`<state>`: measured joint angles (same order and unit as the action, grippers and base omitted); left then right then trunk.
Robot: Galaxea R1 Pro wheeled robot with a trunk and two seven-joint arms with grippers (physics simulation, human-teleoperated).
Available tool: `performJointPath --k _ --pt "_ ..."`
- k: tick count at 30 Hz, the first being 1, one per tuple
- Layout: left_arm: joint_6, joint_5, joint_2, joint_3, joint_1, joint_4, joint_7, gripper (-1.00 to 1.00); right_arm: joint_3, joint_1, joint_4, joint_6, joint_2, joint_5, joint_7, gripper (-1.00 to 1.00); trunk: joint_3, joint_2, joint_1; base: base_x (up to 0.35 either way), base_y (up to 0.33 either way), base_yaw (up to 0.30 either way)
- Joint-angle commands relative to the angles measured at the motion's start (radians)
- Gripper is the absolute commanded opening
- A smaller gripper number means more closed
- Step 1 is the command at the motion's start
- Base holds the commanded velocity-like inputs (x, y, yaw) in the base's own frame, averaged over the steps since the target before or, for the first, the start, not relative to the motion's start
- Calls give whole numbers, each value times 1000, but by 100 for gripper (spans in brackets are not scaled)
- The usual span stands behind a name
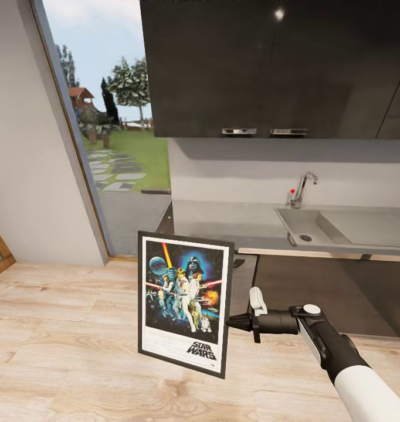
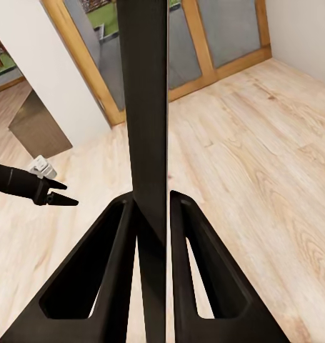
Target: Pick up the poster from the kitchen countertop and hang it on one of the wall nails in the kitchen.
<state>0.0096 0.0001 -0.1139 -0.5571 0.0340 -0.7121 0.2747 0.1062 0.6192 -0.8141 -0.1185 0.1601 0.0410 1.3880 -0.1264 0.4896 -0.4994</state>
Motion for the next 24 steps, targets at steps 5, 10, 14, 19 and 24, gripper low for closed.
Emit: performJointPath --k 5,10,14,19,24 --pt "1 0 0 -3 0 -1 7 100 3 1 0 -13 1 5 3 -100 14 -34 19 0 0 0" --pt "1 0 0 -3 0 -1 7 100 3 1 0 -13 1 5 3 -100 30 -69 38 0 0 0" --pt "1 0 -3 -3 0 -1 8 100 3 1 0 -13 1 5 3 -100 39 -90 49 0 0 0" --pt "1 0 -6 -3 0 0 8 100 3 1 0 -13 1 5 3 -100 39 -90 49 0 0 0" --pt "1 0 -7 -3 0 0 8 100 4 1 0 -13 1 5 3 -100 39 -90 49 0 0 0"
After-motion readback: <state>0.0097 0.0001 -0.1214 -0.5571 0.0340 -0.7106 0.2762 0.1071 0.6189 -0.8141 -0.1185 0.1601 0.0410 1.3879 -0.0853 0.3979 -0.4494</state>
